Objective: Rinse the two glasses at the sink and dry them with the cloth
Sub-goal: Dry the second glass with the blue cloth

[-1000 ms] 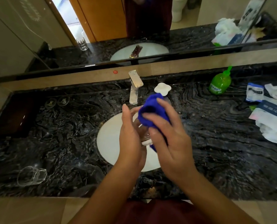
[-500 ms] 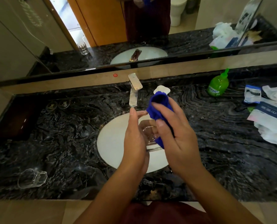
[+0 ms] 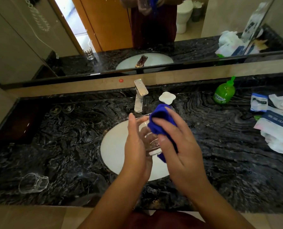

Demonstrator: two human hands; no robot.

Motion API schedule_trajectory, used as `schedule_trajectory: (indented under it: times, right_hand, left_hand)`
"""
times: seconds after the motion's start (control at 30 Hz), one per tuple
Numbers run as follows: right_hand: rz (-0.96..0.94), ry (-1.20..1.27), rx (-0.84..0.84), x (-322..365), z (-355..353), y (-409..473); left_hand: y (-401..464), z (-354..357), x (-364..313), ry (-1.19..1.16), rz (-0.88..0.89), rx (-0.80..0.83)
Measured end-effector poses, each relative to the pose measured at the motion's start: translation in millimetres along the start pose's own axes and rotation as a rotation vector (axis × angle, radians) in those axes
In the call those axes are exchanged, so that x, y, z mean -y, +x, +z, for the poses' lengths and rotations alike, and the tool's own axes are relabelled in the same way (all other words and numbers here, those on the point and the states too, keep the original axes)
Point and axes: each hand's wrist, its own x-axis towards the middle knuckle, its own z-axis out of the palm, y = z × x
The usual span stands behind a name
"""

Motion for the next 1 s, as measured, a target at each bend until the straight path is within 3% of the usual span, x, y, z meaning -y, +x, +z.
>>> schedule_trajectory:
  times: [0.33, 0.47, 0.7, 0.83, 0.93, 1.0]
  right_hand:
    - [-0.075, -0.042, 0.027, 5, 5, -19]
    - [0.137, 0.240, 0.000, 5, 2, -23]
    - [0.338, 0.492, -0.014, 3, -2, -5]
    - [0.431, 0.605, -0.057, -8, -15, 4]
    - [0.444, 0.618, -0.056, -13, -22, 2]
    - [0.420, 0.559, -0.047, -13, -24, -2]
  left_hand:
    - [12, -7, -14, -0.086, 0.046, -0.078]
    - [3, 0, -16, -0.204, 0.084, -0.047]
    - [-14, 19, -4, -0.119, 0.258, -0.015]
    - [-13, 11, -2, 0.197, 0.414, 0.036]
    - [-9, -4, -10, 0.642, 0.739, 0.030]
    - [-10, -10, -20, 0.725, 0.755, 0.154]
